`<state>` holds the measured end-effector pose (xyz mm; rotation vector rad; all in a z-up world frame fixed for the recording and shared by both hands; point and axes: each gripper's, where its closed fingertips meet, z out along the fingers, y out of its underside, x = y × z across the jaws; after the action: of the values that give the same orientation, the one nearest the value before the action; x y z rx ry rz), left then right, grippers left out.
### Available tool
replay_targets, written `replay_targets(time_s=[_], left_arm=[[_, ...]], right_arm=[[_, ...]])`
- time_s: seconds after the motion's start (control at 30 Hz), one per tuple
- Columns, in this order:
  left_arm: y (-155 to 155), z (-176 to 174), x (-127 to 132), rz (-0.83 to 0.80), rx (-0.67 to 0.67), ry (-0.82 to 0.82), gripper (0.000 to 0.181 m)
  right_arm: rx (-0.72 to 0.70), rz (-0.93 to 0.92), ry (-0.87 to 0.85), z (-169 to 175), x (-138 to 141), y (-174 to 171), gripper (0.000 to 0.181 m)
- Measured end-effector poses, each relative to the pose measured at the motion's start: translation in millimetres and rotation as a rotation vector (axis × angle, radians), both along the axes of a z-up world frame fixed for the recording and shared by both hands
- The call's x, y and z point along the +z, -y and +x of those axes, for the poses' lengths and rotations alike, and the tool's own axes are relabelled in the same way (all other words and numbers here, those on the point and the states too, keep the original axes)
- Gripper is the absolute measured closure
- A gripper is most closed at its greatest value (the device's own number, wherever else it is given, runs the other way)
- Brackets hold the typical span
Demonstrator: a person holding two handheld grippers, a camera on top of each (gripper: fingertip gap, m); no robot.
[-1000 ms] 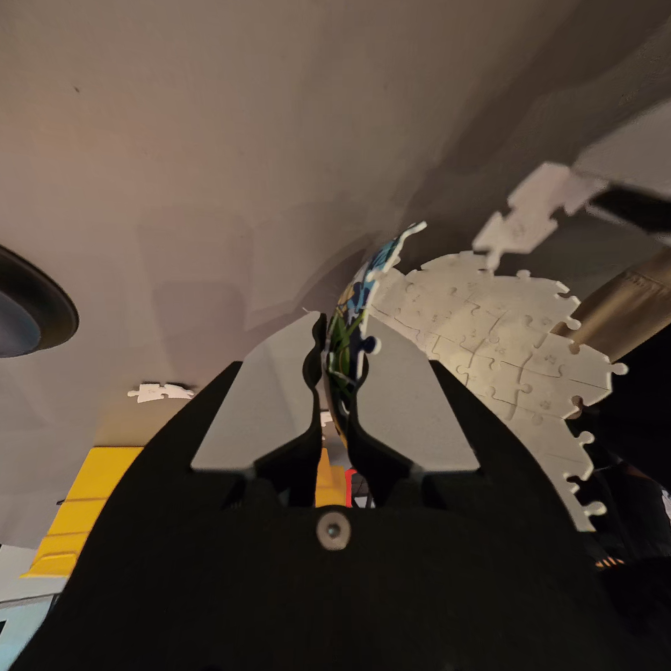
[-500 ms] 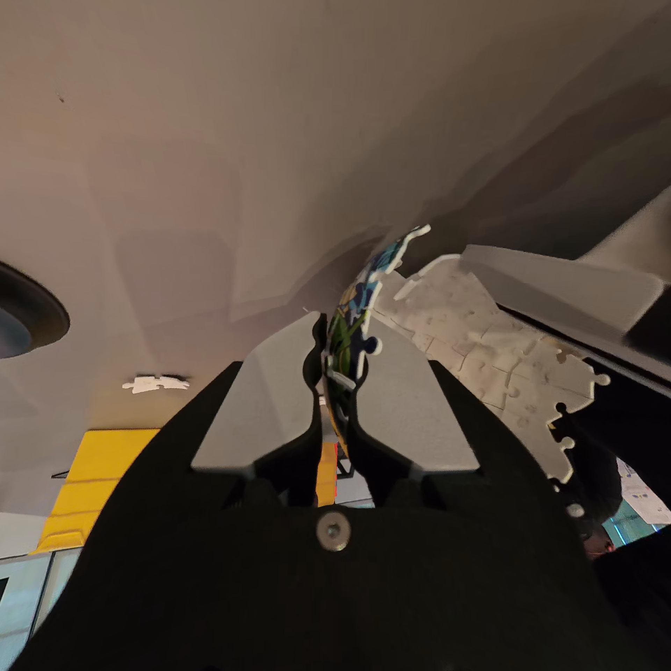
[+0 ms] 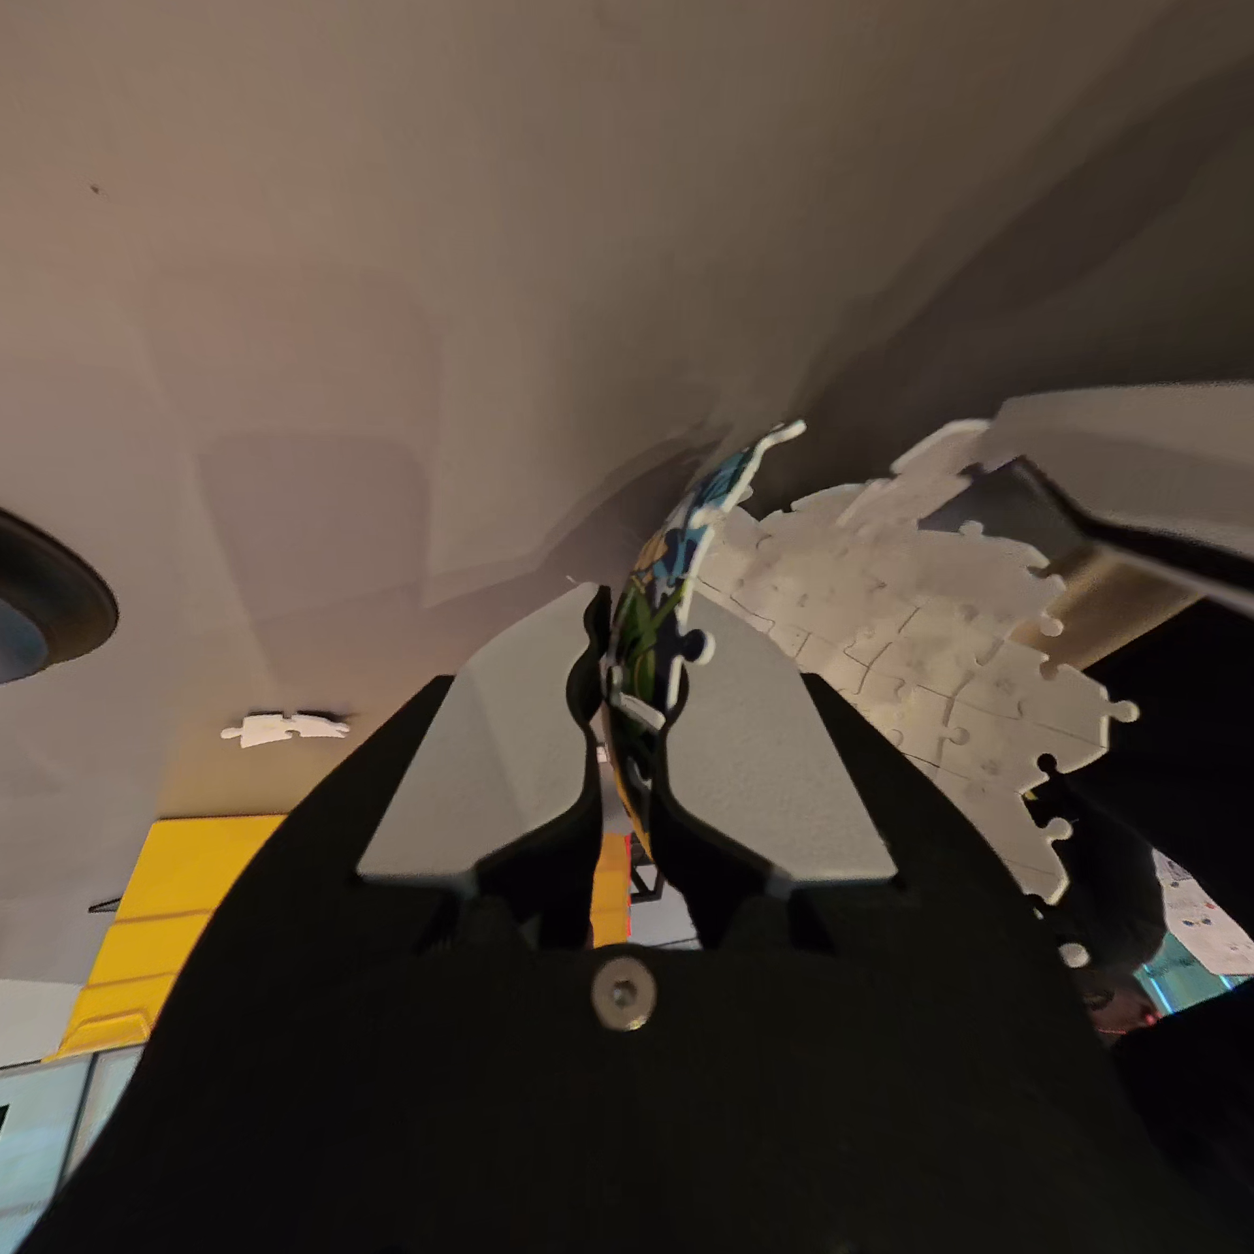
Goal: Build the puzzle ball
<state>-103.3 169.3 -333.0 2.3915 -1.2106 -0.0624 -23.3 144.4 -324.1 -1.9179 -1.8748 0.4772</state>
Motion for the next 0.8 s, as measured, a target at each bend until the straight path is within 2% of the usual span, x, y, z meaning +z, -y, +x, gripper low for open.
replay_targets(time_s=[0.03,0.23,0.33,0.37,0.43,0.5,0.57,0.63,0.7,0.8], left_arm=[[0.4,0.2,0.3,0.002,-0.006,0.004,0.172],[7.0,-1.4,1.1,-0.021,-0.08,0.013,0.173],[7.2,-0.9,0.1,-0.02,-0.085,0.02,0.173],[7.5,-1.3,0.3,-0.023,-0.085,0.02,0.173],[7.4,-1.0,1.0,-0.023,-0.092,0.025,0.173],[5.6,-1.1,0.7,-0.017,-0.097,0.025,0.173],[4.3,-0.3,-0.6,-0.015,-0.1,0.028,0.172],[3.1,1.1,-1.6,-0.015,-0.103,0.034,0.172],[1.9,1.7,-2.2,-0.013,-0.106,0.035,0.172],[1.7,2.3,-2.1,-0.006,-0.109,0.039,0.172]], right_arm=[[0.035,0.0,0.008,5.3,-0.3,1.4,0.17],[0.33,0.082,0.113,28.4,-9.5,16.2,0.17],[0.371,0.143,0.147,29.9,-15.8,9.1,0.169],[0.337,0.151,0.168,32.0,-18.6,3.1,0.162],[0.278,0.136,0.174,36.2,-18.2,0.8,0.161],[0.134,0.101,0.164,39.2,-12.9,-4.0,0.156],[0.017,-0.011,0.152,42.0,-10.4,7.2,0.149],[-0.091,-0.072,0.099,38.1,-10.5,13.4,0.156],[-0.206,-0.091,0.094,37.9,-18.0,7.2,0.149],[-0.264,-0.08,0.1,35.6,-26.4,-1.4,0.151]])
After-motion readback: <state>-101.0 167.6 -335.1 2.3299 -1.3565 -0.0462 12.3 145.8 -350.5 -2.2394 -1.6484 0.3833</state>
